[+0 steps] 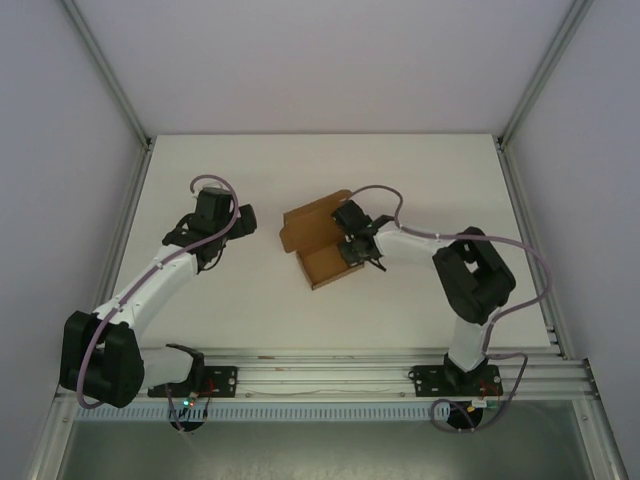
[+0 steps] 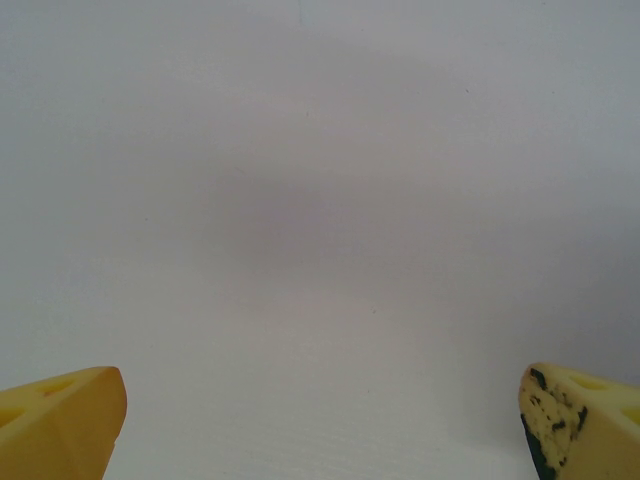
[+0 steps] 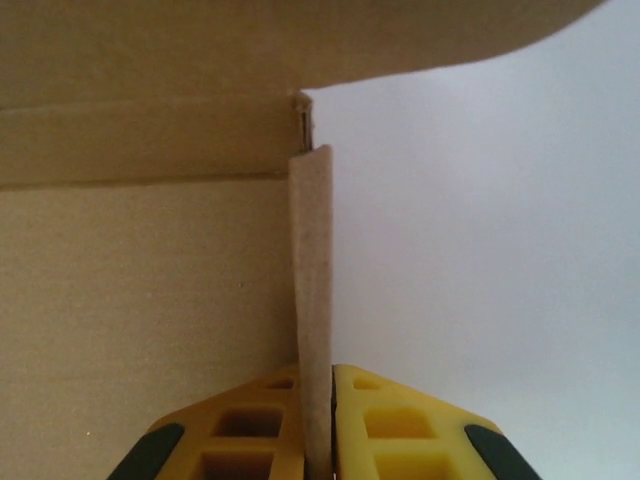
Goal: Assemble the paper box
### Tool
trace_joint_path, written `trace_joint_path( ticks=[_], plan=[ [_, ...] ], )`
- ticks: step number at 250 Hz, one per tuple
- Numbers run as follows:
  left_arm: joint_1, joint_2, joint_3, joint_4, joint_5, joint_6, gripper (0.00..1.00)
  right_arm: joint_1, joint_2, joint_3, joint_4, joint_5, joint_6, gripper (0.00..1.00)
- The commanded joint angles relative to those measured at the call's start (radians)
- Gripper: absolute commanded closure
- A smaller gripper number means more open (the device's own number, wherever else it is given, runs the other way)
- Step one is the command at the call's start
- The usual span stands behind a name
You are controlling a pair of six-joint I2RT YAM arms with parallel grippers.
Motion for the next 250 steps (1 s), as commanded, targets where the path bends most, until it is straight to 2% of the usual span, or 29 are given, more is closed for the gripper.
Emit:
trace_joint_path(
  ticks=[1, 22, 40, 77, 95, 111, 142, 173, 200, 220, 240, 250],
  plan=[
    [0.005, -0.014, 0.026, 0.022, 0.024, 0.020, 0.00, 0.033, -0.049, -0.076, -0.005, 0.093, 0.367, 0.88],
    [0.006, 0.001, 0.030, 0.040, 0.081, 0.040, 0.00, 0.057, -0.053, -0.112, -0.006, 0.084, 0.480, 0.88],
    [0.006, 0.015, 0.036, 0.060, 0.130, 0.061, 0.00, 0.094, -0.065, -0.124, -0.019, 0.135, 0.534, 0.87],
    [0.006, 0.043, 0.042, 0.107, 0.235, 0.103, 0.00, 0.113, -0.086, -0.112, -0.037, 0.193, 0.544, 0.83],
    [0.005, 0.050, 0.051, 0.125, 0.289, 0.128, 0.00, 0.113, -0.105, -0.111, -0.039, 0.215, 0.550, 0.74],
    [0.004, 0.051, 0.053, 0.148, 0.358, 0.163, 0.00, 0.113, -0.128, -0.107, -0.033, 0.222, 0.524, 0.71],
    [0.005, 0.056, 0.069, 0.194, 0.543, 0.241, 0.00, 0.112, -0.196, -0.078, -0.077, 0.290, 0.451, 0.44],
    [-0.003, 0.087, 0.118, 0.187, 0.695, 0.326, 0.00, 0.096, -0.299, -0.074, -0.045, 0.273, 0.285, 0.19],
    [-0.016, 0.131, 0.162, 0.158, 0.823, 0.471, 0.00, 0.034, -0.382, -0.078, 0.010, 0.158, 0.058, 0.06],
    [-0.028, 0.175, 0.210, 0.094, 0.895, 0.603, 0.00, -0.059, -0.412, -0.061, 0.039, -0.018, -0.085, 0.01],
    [-0.039, 0.224, 0.271, -0.003, 0.914, 0.715, 0.00, -0.168, -0.403, -0.003, 0.007, -0.241, -0.224, 0.00],
    [-0.039, 0.250, 0.296, -0.049, 0.919, 0.771, 0.00, -0.195, -0.384, 0.040, -0.031, -0.305, -0.292, 0.00]
  ],
)
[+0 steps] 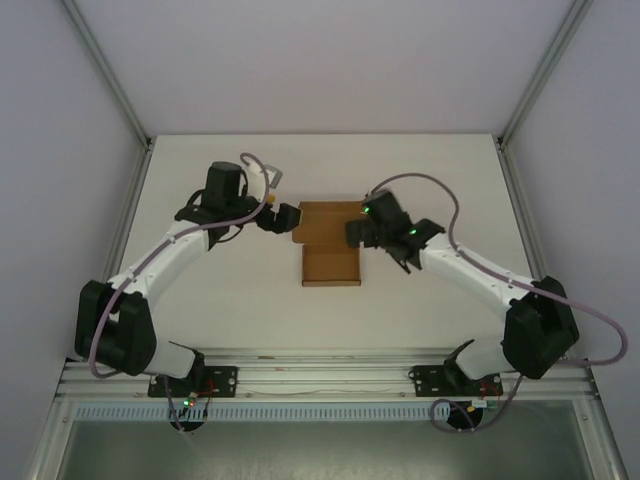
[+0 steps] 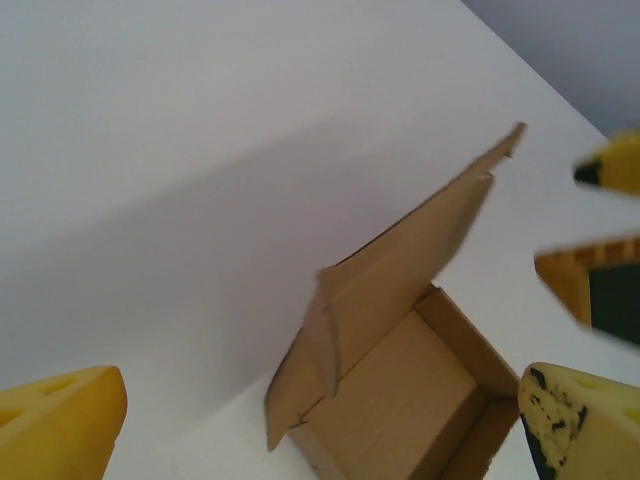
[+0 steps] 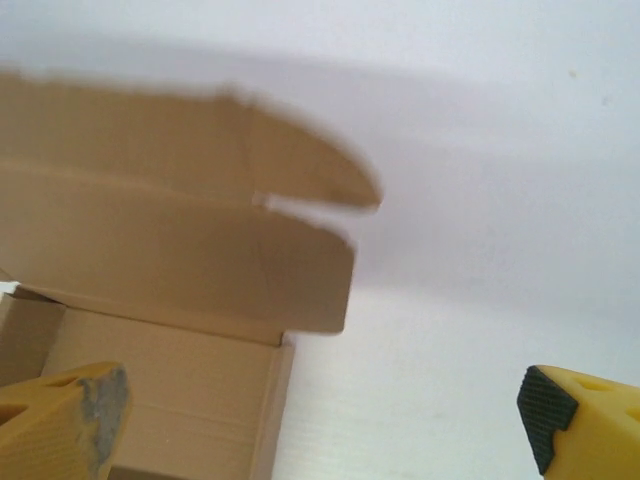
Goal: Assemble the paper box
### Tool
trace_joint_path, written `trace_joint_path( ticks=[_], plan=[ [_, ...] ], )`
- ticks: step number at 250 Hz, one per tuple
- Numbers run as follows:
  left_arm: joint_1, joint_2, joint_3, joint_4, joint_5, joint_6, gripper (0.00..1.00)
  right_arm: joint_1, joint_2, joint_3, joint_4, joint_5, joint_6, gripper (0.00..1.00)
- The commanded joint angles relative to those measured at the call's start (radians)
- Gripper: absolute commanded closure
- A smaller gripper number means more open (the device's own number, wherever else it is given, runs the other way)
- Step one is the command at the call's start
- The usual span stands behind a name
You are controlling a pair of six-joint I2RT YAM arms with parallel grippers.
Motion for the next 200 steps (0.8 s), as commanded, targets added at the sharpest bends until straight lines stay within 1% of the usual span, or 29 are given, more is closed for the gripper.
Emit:
trace_joint_path(
  ticks=[1, 23, 34, 63, 72, 81, 99, 115, 123, 141, 157, 177, 189, 200],
  plan=[
    [-0.012, 0.059, 0.087, -0.149, 0.118, 0.256, 0.00, -0.100, 0.021, 0.097, -0.042, -0.295, -0.303, 0.00],
    [-0.013, 0.114, 0.140, -0.220, 0.105, 0.323, 0.00, -0.111, 0.078, 0.199, -0.154, -0.389, -0.467, 0.01],
    [-0.014, 0.143, 0.165, -0.256, 0.104, 0.354, 0.01, -0.114, 0.108, 0.236, -0.188, -0.403, -0.522, 0.01],
    [-0.013, 0.218, 0.234, -0.344, 0.111, 0.431, 0.13, -0.138, 0.204, 0.343, -0.266, -0.387, -0.587, 0.01],
    [-0.010, 0.237, 0.246, -0.361, 0.134, 0.463, 0.14, -0.145, 0.233, 0.372, -0.294, -0.398, -0.610, 0.01],
    [-0.009, 0.255, 0.263, -0.374, 0.128, 0.474, 0.15, -0.152, 0.260, 0.396, -0.315, -0.406, -0.633, 0.01],
    [-0.008, 0.291, 0.299, -0.417, 0.139, 0.516, 0.22, -0.164, 0.315, 0.442, -0.374, -0.440, -0.699, 0.06],
    [-0.009, 0.325, 0.339, -0.457, 0.146, 0.547, 0.24, -0.170, 0.359, 0.487, -0.442, -0.456, -0.753, 0.12],
    [-0.008, 0.344, 0.357, -0.476, 0.144, 0.562, 0.27, -0.172, 0.377, 0.506, -0.471, -0.461, -0.775, 0.13],
    [-0.009, 0.388, 0.413, -0.543, 0.149, 0.602, 0.39, -0.178, 0.401, 0.527, -0.515, -0.471, -0.824, 0.19],
    [-0.009, 0.423, 0.458, -0.603, 0.159, 0.643, 0.50, -0.180, 0.407, 0.524, -0.511, -0.473, -0.842, 0.23],
    [-0.009, 0.452, 0.493, -0.641, 0.161, 0.667, 0.69, -0.185, 0.404, 0.512, -0.503, -0.476, -0.868, 0.36],
    [-0.009, 0.459, 0.509, -0.652, 0.160, 0.670, 0.76, -0.185, 0.403, 0.506, -0.493, -0.475, -0.867, 0.50],
    [-0.009, 0.459, 0.514, -0.657, 0.161, 0.670, 0.83, -0.185, 0.404, 0.507, -0.489, -0.477, -0.867, 0.59]
  ],
)
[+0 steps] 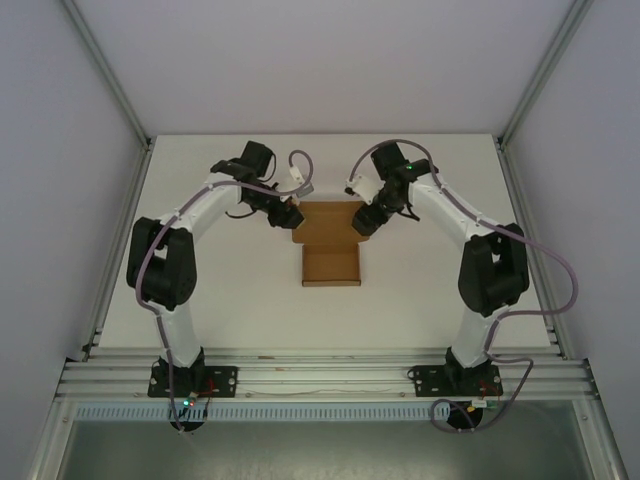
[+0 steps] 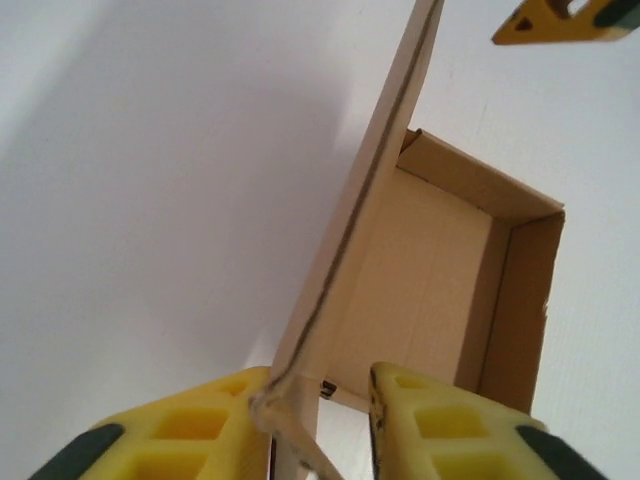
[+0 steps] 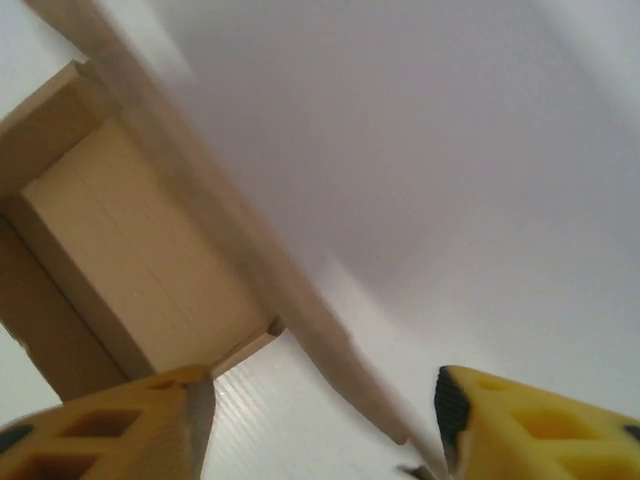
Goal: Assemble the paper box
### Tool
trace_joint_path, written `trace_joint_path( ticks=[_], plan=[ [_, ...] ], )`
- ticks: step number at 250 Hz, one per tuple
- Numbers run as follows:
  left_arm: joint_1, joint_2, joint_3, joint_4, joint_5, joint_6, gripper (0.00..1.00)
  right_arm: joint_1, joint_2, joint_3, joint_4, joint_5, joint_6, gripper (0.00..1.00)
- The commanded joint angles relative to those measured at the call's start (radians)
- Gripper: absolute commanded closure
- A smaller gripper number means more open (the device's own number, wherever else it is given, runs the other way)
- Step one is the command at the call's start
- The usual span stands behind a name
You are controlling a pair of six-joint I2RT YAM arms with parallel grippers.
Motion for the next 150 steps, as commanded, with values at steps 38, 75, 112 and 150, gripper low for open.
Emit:
trace_joint_path(
  ticks=[38, 75, 112, 150],
  plan=[
    [0.000, 0.003, 0.030, -0.100, 0.048, 0.076, 0.96, -0.005, 0.000, 0.026, -0.053, -0.015, -0.065, 0.79],
    [0.000, -0.038, 0.000, -0.044, 0.036, 0.023, 1.00, -0.006, -0.001, 0.046, -0.084, -0.001, -0.058, 0.91],
    [-0.012, -0.092, -0.042, 0.073, -0.017, -0.109, 1.00, -0.007, -0.032, 0.044, -0.048, 0.005, 0.016, 0.97],
    [-0.054, -0.153, -0.112, 0.275, -0.273, -0.368, 1.00, 0.010, -0.086, 0.007, 0.114, 0.086, 0.291, 1.00]
  ],
)
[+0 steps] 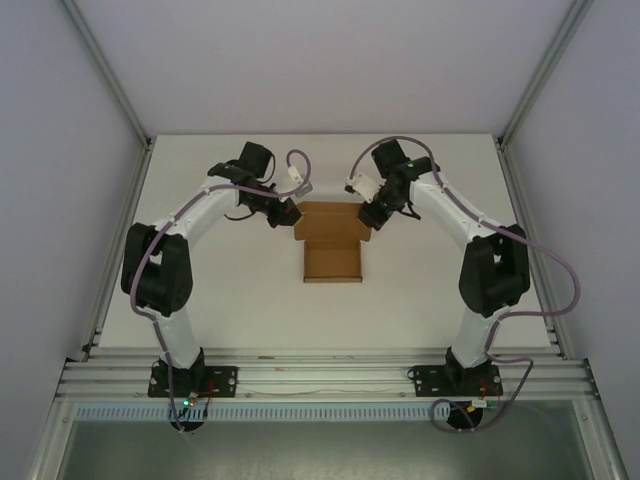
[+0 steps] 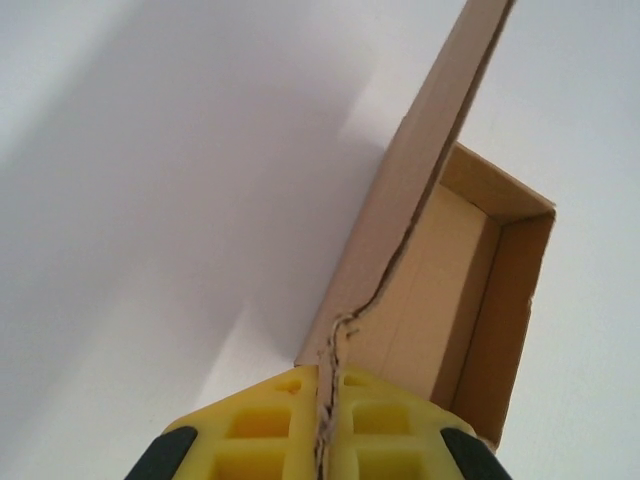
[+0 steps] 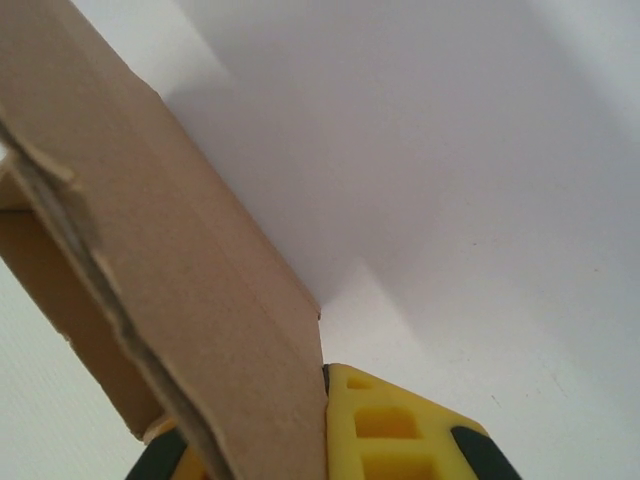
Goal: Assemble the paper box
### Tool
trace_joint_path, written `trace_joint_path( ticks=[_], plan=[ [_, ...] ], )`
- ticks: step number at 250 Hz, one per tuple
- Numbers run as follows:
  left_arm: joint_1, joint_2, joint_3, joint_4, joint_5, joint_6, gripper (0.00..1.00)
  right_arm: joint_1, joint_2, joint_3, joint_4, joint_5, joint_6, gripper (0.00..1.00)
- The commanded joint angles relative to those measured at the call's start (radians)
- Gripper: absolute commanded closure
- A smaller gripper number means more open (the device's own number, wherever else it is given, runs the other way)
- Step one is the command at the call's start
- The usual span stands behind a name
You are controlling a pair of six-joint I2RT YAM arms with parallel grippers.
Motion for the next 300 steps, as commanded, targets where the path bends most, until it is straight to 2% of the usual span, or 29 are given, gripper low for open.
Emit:
trace_joint_path(
  ticks=[1, 18, 35, 55, 77, 101, 131, 187, 245, 300],
  plan=[
    [-0.037, -0.072, -0.041, 0.196, -0.208, -0.248, 1.00, 0.009, -0.075, -0.015, 0.128, 0.092, 0.246, 1.00],
    [-0.054, -0.073, -0.036, 0.239, -0.317, -0.389, 1.00, 0.020, -0.083, -0.023, 0.185, 0.158, 0.414, 1.00],
    [-0.073, -0.060, -0.033, 0.266, -0.370, -0.519, 1.00, 0.043, -0.094, -0.045, 0.242, 0.260, 0.567, 1.00],
    [-0.105, -0.035, -0.050, 0.302, -0.425, -0.615, 1.00, 0.080, -0.111, -0.099, 0.340, 0.378, 0.705, 1.00],
    [-0.153, -0.006, -0.046, 0.321, -0.522, -0.692, 1.00, 0.099, -0.108, -0.134, 0.422, 0.444, 0.865, 1.00],
    [-0.173, 0.020, -0.048, 0.375, -0.563, -0.798, 1.00, 0.110, -0.105, -0.176, 0.520, 0.523, 1.005, 1.00],
    [-0.175, 0.045, -0.042, 0.421, -0.521, -0.885, 1.00, 0.117, -0.093, -0.209, 0.598, 0.577, 1.131, 1.00],
    [-0.197, 0.051, -0.115, 0.554, -0.590, -1.004, 1.00, 0.166, -0.056, -0.221, 0.663, 0.636, 1.165, 1.00],
    [-0.234, 0.078, -0.154, 0.614, -0.612, -1.026, 1.00, 0.201, -0.052, -0.274, 0.697, 0.763, 1.161, 1.00],
    [-0.235, 0.065, -0.249, 0.635, -0.634, -0.962, 1.00, 0.216, -0.086, -0.394, 0.802, 0.762, 1.080, 1.00]
  ],
)
